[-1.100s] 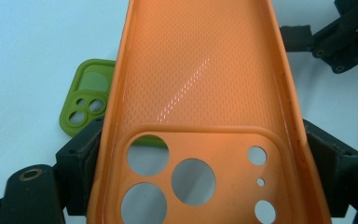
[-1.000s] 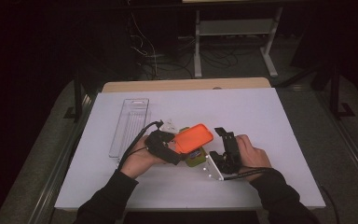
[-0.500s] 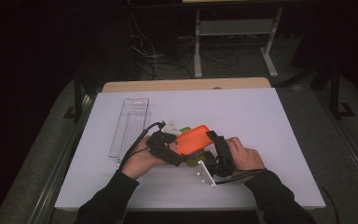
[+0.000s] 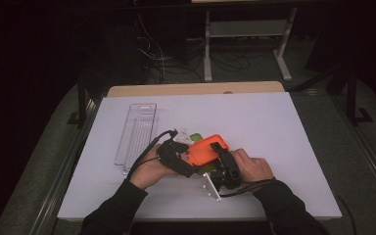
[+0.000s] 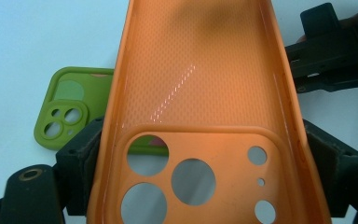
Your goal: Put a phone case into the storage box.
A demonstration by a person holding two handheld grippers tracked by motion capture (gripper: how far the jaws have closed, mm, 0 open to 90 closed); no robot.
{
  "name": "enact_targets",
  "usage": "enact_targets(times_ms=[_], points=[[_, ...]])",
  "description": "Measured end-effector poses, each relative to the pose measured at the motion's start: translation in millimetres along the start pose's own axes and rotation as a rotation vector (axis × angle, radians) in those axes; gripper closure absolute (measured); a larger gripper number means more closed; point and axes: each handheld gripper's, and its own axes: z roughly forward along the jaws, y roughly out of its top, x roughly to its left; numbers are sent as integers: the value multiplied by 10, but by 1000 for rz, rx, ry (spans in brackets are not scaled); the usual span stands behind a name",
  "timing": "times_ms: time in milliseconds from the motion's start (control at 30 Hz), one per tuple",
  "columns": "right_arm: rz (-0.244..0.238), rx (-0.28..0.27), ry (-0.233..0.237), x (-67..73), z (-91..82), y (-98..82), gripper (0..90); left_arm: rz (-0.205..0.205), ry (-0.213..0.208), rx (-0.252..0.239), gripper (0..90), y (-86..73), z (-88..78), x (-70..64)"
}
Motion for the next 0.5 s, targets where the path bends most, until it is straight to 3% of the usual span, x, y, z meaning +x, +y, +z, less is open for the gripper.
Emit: enact_targets(times_ms=[33, 67, 267, 367, 500], points=[[-13, -2, 1, 3, -14, 13, 477, 7, 0, 5, 157, 3, 2, 5], [5, 1, -3, 22, -23, 23, 494, 7, 0, 5, 158, 3, 2, 5], [-17, -2, -28, 25, -35, 20, 631, 12, -4, 12, 158, 5, 16, 0], [-25, 1, -14, 4, -49, 15, 738, 8, -6, 9, 157, 6, 17, 1], [-34, 4, 0, 19, -50, 19, 775, 9, -5, 5, 157, 10, 17, -3]])
